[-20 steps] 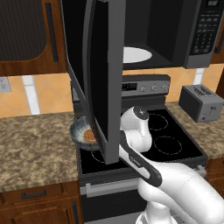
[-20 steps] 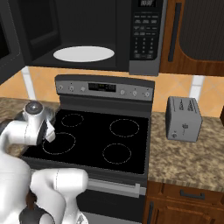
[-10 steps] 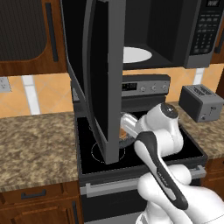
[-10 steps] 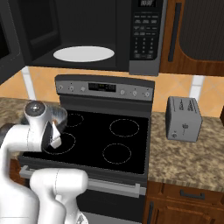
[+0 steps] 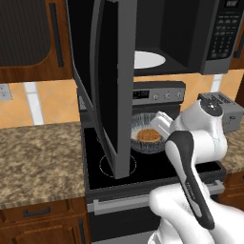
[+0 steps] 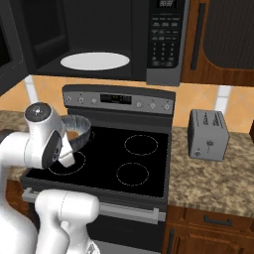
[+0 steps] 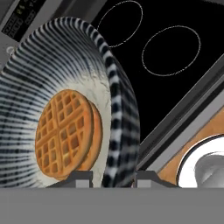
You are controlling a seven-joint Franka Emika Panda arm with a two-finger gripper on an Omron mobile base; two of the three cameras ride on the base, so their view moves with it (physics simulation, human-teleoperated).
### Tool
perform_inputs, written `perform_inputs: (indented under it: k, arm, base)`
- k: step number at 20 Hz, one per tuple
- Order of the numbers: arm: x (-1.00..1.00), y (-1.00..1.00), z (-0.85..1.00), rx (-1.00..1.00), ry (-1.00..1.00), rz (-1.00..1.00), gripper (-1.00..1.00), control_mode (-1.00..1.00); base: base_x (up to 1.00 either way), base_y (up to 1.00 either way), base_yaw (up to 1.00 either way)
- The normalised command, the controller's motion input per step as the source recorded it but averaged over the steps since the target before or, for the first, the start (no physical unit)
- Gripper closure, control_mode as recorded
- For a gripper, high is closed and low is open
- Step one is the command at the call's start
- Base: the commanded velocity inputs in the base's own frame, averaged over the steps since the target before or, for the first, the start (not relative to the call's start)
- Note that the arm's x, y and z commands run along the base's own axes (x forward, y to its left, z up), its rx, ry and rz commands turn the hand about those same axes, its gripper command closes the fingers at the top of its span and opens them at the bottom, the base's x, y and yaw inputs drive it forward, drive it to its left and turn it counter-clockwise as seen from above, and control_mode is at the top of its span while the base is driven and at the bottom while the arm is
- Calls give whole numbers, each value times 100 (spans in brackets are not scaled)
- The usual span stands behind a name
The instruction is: Open the microwave, place the bowl with waffle inside the microwave, then close the microwave door and turn it on.
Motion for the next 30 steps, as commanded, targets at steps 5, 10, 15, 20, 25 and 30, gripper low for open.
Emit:
perform_inputs:
  k: [5, 10, 15, 20, 25, 30]
  arm:
    - [-32, -14, 57, 0, -6, -3, 100, -100]
    - [-12, 0, 56, 0, -11, 0, 100, -100]
    - [-15, -4, 49, 0, -6, -2, 100, -100]
    - [-31, -2, 42, 0, -8, -2, 100, -100]
    - [-19, -7, 51, 1, -9, 0, 100, -100]
    - [23, -37, 62, 9, 0, -2, 100, -100]
  base:
    - [0, 0, 0]
    - [0, 0, 0]
    - [0, 0, 0]
    - [0, 0, 0]
    - [0, 0, 0]
    - [0, 0, 0]
